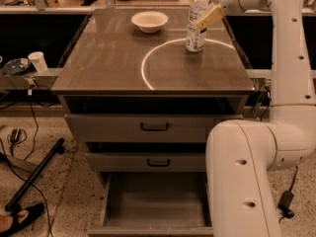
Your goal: Place blue plastic bottle into bottom drawer
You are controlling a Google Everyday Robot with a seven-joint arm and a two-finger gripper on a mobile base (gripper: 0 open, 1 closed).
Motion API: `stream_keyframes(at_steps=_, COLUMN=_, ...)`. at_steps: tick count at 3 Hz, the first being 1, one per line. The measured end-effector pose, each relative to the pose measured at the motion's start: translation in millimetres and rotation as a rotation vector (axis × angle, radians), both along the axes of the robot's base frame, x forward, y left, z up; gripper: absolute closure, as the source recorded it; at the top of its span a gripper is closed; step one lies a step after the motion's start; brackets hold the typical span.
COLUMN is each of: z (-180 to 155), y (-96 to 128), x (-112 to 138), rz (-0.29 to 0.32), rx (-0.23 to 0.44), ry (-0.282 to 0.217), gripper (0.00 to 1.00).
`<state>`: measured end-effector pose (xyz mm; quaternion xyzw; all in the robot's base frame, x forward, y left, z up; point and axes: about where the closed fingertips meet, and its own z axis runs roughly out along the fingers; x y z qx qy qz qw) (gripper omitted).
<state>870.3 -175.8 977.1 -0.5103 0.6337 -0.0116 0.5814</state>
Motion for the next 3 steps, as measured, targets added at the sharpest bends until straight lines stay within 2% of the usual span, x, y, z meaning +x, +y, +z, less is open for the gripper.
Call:
stream_keyframes(at_steps=1, z=-2.6, y=13.3, x=-0.1, rz=0.045, rx=0.077, ry=0.007, gripper=0.0)
stream_keyframes(at_steps=3, z=-5.7, y=18.3, x=0.6, rz=0.056, rx=0.082, ry=0.011, gripper=0.0)
